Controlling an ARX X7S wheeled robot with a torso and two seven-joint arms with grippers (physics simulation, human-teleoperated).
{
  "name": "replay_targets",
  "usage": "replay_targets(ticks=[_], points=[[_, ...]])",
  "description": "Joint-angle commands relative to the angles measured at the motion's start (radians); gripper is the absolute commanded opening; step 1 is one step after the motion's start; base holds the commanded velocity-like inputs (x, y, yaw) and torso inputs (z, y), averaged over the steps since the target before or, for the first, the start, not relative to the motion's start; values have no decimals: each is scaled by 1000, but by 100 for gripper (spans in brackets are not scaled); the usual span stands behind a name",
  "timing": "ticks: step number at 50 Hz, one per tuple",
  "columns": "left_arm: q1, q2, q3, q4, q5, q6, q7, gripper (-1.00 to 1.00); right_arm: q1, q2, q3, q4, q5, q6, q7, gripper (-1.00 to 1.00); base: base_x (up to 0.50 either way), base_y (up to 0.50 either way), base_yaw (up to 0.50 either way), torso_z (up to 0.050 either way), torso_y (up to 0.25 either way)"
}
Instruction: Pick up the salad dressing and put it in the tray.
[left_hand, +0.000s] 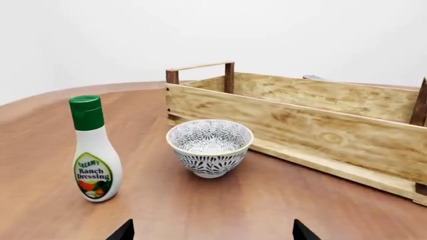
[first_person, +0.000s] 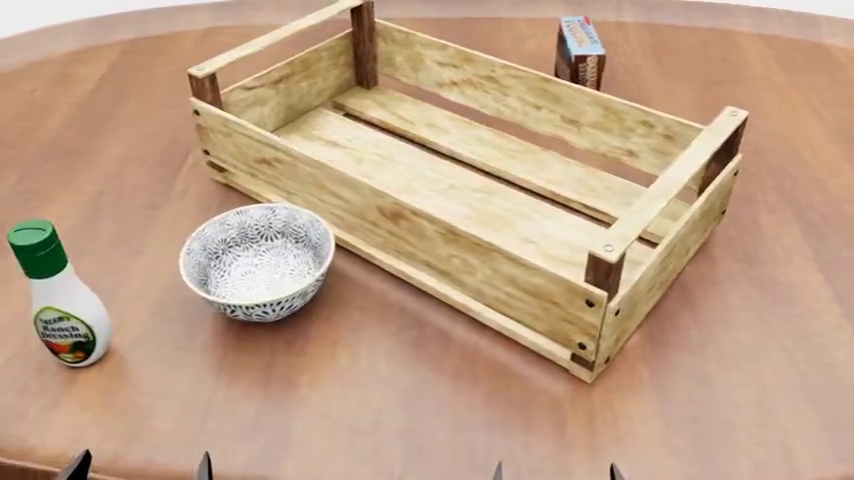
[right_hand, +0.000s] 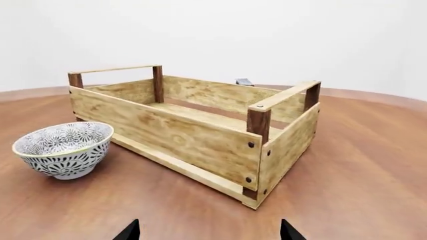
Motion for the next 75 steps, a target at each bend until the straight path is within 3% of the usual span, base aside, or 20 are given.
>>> replay_targets(ticks=[1, 18, 31, 37, 43, 50, 59, 75], points=[[-1, -14, 16, 1, -13, -2, -17, 100, 0, 14, -17, 0, 15, -6, 13, 100, 27, 500, 0, 0, 0], [-8, -32, 40, -4, -22, -2, -41, 100, 8, 32, -41, 8, 27, -8, 34, 100, 28, 500, 0, 0, 0], [-26, -50, 76, -4, 7, -37, -63, 100, 42, 35, -52, 8, -5, 82, 92, 100, 0, 2, 0, 0, 0], [-45, -64, 61, 131, -7, -144, -83, 100, 47, 45, -24, -80, 11, 101, 122, 100, 238, 0, 0, 0, 0], [-96, -82, 4, 331, -115, -343, -87, 100, 76, 73, 20, -291, 69, 269, 138, 100, 500, 0, 0, 0, 0], [-137, -103, -41, 465, -180, -470, -107, 100, 93, 96, 64, -449, 109, 347, 160, 100, 500, 0, 0, 0, 0], [-143, -136, -72, 632, -218, -519, -125, 100, 111, 127, 104, -568, 142, 407, 181, 100, 500, 0, 0, 0, 0], [-144, -143, -82, 646, -242, -517, -134, 100, 105, 140, 109, -583, 139, 374, 210, 100, 500, 0, 0, 0, 0]])
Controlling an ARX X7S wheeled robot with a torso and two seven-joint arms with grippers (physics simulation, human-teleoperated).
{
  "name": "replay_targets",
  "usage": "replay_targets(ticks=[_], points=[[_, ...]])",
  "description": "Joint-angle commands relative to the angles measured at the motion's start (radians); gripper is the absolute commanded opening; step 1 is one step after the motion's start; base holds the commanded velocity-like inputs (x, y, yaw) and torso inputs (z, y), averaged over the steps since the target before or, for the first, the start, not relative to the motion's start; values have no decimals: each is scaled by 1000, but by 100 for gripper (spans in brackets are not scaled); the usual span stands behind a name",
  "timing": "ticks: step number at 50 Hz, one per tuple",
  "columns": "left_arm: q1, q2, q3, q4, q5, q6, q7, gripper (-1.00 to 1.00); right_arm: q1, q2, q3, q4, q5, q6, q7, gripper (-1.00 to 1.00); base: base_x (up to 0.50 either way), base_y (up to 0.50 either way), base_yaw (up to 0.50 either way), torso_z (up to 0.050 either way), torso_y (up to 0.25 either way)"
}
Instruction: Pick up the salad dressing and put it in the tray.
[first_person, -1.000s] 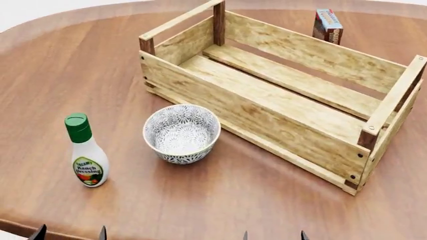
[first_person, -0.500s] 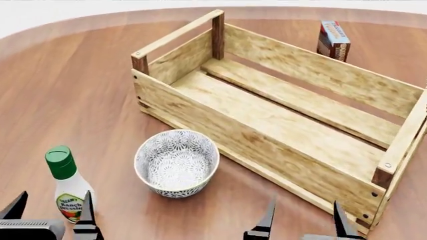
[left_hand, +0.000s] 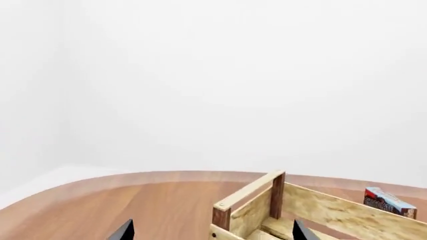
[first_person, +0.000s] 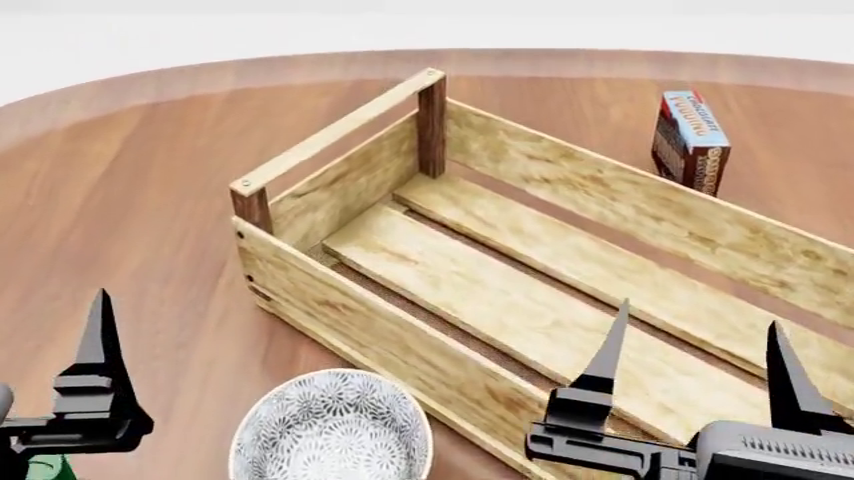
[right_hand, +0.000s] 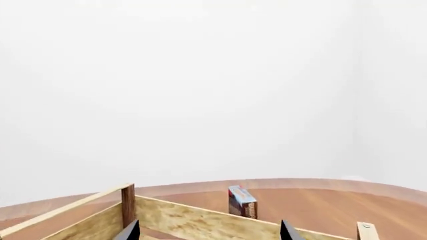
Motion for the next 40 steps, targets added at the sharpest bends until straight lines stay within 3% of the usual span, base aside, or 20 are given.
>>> replay_targets(ticks=[1, 12, 40], points=[[-4, -9, -12, 40, -25, -20, -9, 100, 1, 10, 8, -24, -1, -8, 24, 100, 500, 0, 0, 0, 0], [-3, -17, -5, 36, -29, -13, -19, 100, -22, 17, -1, 6, 9, -76, 9, 100, 26, 0, 0, 0, 1], [-7, -38, -10, 62, -61, -13, -45, 100, -29, 47, 6, -42, 51, -91, 20, 100, 0, 0, 495, 0, 0]])
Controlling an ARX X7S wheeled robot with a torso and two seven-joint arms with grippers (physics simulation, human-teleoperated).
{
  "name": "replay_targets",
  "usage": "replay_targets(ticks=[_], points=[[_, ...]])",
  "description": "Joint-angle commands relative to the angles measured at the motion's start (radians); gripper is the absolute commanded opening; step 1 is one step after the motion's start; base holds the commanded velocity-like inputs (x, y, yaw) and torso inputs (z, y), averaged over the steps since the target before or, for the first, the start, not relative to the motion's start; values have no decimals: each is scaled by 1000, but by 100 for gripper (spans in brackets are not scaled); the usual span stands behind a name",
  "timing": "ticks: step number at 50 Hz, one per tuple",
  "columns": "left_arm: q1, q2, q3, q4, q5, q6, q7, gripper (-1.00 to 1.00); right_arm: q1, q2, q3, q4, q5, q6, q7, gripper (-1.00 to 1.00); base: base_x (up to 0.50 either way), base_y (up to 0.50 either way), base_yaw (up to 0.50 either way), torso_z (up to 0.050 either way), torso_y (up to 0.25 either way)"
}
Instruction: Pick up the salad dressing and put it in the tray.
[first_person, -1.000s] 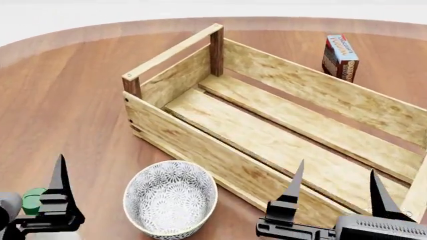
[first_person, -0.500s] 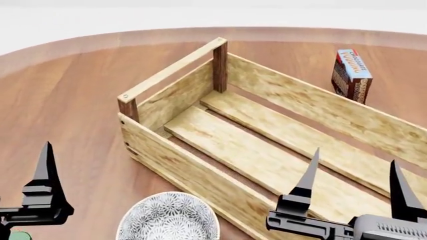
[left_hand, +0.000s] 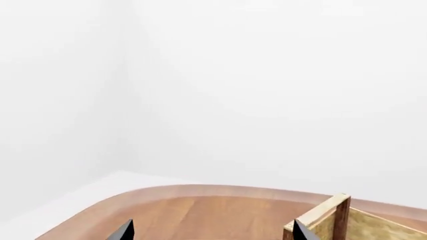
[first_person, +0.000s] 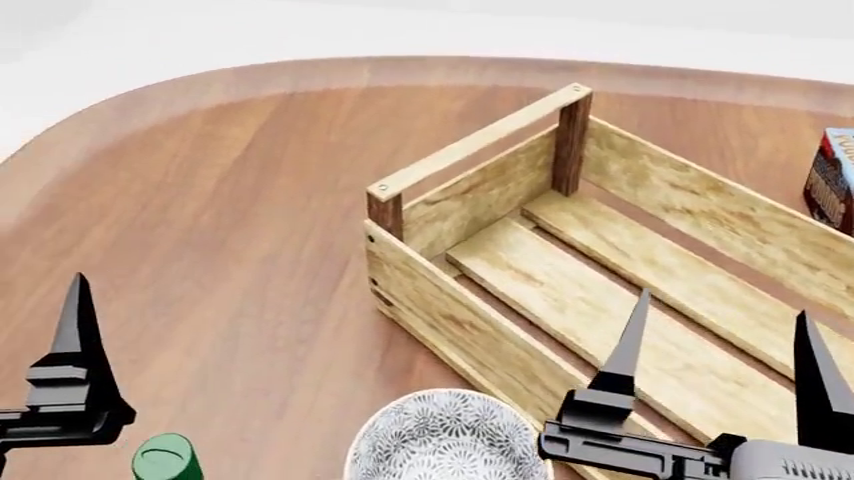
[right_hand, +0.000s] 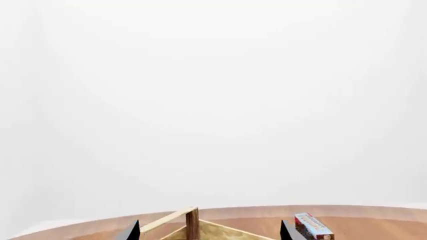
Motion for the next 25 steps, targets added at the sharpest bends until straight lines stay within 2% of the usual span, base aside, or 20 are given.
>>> replay_targets(ticks=[1, 25], points=[[-2, -8, 2, 3, -9, 3, -9, 100, -3, 10, -5, -4, 10, -9, 2, 100, 0, 0, 500, 0, 0], [5, -19, 15, -4, -21, 15, -23, 100, -12, 22, -20, 5, 21, -32, -3, 100, 0, 0, 500, 0, 0]])
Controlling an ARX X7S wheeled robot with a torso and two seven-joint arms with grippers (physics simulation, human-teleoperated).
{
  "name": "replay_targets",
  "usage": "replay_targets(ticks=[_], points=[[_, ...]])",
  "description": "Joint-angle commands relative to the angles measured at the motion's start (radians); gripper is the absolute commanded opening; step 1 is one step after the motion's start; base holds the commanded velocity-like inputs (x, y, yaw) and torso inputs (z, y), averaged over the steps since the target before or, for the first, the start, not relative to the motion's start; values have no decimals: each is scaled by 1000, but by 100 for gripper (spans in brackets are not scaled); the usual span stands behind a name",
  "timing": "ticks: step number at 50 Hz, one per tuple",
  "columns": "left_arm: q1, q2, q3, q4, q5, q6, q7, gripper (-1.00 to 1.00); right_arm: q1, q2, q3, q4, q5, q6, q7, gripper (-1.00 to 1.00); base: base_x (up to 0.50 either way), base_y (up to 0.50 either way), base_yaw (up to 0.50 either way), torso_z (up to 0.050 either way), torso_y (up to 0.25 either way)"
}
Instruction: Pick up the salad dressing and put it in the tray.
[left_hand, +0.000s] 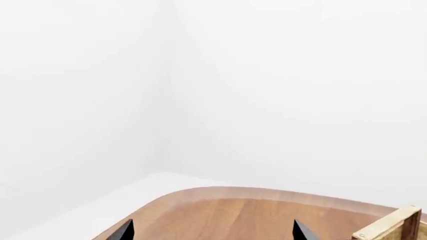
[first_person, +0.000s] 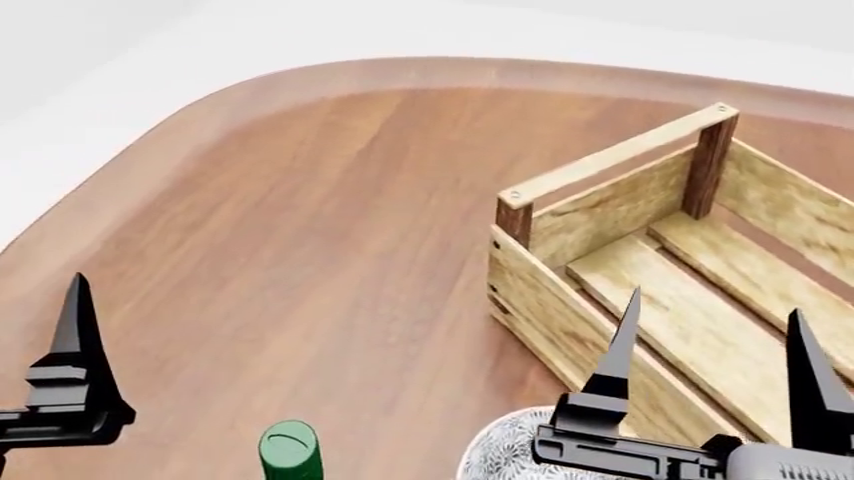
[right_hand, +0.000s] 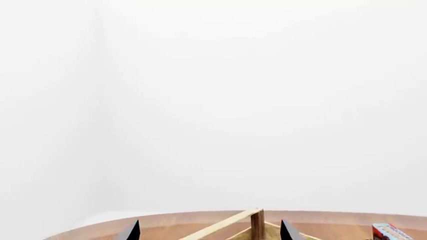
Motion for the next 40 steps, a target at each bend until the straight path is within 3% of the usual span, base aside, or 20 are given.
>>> replay_targets(ticks=[1, 26, 40], points=[[5, -5, 7, -5, -5, 8, -6, 100, -7, 5, -8, 7, 3, -16, -3, 100, 0, 0, 500, 0, 0], [7, -16, 13, -10, -15, 17, -19, 100, 10, 12, -19, 26, -19, 17, 36, 100, 0, 0, 500, 0, 0], [3, -24, 10, -10, -22, 15, -27, 100, -3, 104, -53, -20, 49, 179, -32, 100, 0, 0, 0, 0, 0]])
